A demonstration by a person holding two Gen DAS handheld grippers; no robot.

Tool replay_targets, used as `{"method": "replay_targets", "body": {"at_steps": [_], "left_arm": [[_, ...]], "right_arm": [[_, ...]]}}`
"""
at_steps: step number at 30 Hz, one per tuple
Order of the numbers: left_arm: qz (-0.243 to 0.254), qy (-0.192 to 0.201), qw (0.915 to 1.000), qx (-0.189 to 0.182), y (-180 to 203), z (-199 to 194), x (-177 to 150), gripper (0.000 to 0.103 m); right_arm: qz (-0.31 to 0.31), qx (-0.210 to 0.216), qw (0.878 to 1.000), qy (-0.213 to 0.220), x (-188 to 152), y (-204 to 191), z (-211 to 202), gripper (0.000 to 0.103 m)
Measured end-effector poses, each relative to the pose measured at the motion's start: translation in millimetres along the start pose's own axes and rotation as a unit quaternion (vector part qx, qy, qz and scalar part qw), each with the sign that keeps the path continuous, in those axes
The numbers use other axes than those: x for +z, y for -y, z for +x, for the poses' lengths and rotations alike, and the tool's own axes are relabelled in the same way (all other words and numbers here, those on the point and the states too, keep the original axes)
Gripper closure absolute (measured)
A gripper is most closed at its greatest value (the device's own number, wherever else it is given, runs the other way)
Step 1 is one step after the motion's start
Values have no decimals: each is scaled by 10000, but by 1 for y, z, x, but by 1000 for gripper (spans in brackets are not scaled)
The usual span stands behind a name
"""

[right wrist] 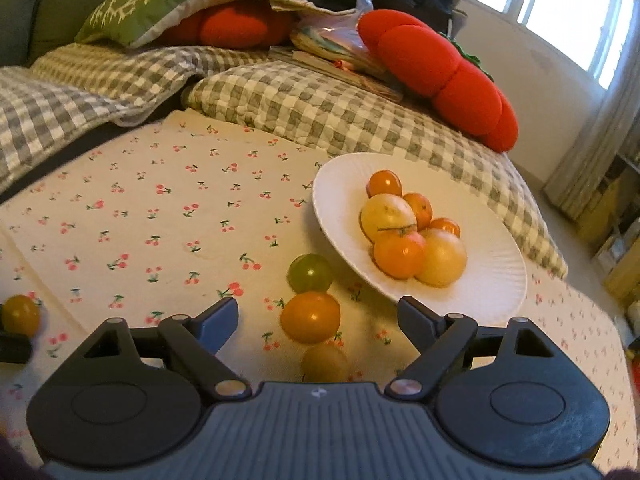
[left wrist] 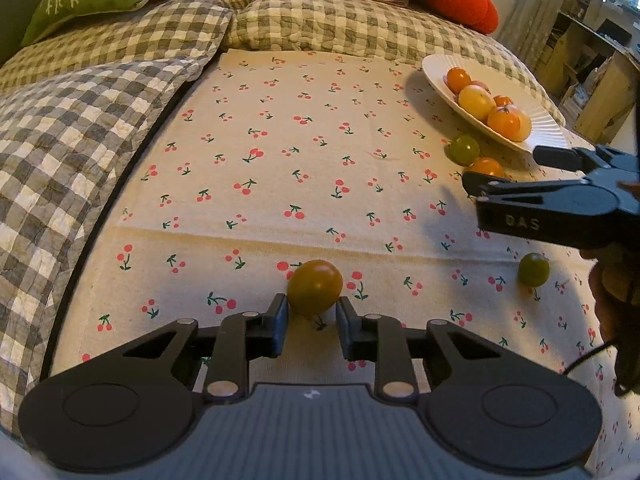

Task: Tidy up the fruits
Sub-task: 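Grasp a brownish-olive tomato with the left tool while the right tool grasps an orange tomato, then lift both held tomatoes and carry them toward the white plate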

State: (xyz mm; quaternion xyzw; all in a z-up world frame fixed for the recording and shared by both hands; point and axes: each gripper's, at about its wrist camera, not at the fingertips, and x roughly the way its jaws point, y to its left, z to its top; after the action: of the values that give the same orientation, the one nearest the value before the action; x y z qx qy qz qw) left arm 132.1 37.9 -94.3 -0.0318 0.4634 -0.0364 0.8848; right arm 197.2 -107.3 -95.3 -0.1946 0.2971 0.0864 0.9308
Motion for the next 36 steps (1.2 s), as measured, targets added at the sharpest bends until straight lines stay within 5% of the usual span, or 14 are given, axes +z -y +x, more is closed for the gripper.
{"method": "replay_targets", "body": {"at_steps": [1,10,17,23,36], "left_arm": [[3,2,10000,3,0,0,0,85],[-35,-7,10000,-60,0,0,0,86],[24,9,10000,-94,3,-1,-1,86],[15,17,10000,-97,2,-1,0,86],[-13,67,9999,-106,0,-3,0,86]], "right_arm": [[-72,-8,10000,37,1,-2,1,15],[-278,-185,9993,188,2,-9,-2,44],[72,-15,10000,50,-4,-7,8,47],[312,193,9993,-97,-7,-1,17,71],[582,719,9952,321,-2,0,-13,72]]}}
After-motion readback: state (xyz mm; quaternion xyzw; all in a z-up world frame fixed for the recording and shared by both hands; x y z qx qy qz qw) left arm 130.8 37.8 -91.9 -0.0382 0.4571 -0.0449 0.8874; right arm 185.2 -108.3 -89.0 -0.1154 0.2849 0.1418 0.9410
